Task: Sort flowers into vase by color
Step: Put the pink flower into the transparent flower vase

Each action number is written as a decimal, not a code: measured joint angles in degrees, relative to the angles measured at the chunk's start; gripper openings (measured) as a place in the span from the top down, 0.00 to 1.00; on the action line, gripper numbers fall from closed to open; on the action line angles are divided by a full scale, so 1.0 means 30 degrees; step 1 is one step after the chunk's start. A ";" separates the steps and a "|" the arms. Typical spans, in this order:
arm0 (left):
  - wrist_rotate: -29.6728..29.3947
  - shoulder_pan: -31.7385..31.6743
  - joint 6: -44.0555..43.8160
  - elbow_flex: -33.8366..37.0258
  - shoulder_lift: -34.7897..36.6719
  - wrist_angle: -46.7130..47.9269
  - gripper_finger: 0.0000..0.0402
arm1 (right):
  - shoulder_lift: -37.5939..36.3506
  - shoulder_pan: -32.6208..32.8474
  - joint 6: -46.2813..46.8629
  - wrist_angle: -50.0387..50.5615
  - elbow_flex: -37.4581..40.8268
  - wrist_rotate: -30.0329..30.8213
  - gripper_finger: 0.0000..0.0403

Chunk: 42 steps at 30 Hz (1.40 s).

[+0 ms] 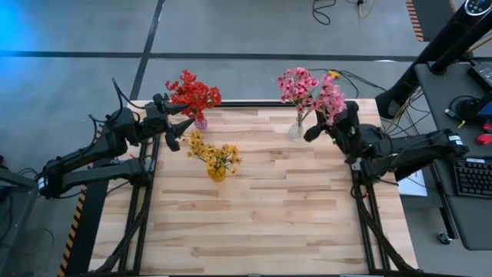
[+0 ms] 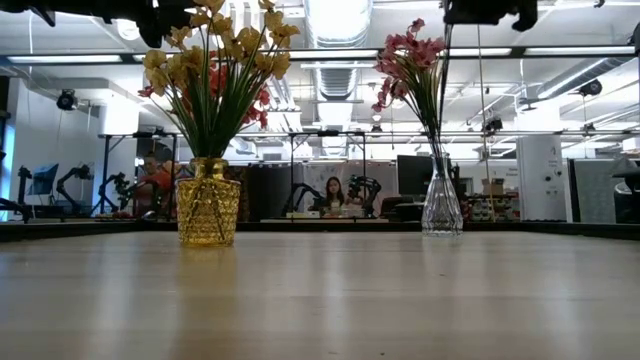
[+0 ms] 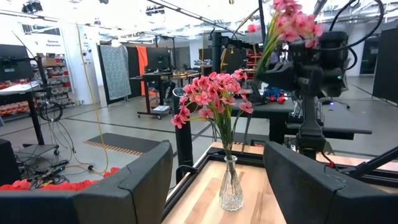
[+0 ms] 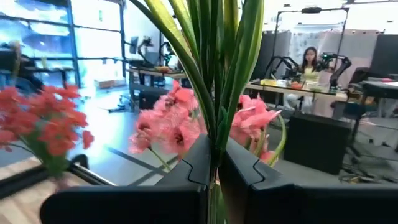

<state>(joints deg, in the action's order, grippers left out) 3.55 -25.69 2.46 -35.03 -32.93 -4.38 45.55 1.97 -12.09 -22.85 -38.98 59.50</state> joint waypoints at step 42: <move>-0.0007 -0.0004 0.0007 0.0000 0.0000 0.0022 0.42 | 0.1265 -0.2298 0.0180 -0.0047 0.0124 -0.0901 0.97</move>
<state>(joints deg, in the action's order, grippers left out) 3.53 -25.70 2.48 -35.03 -32.93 -4.32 49.34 -4.93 -11.55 -22.99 -38.61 56.80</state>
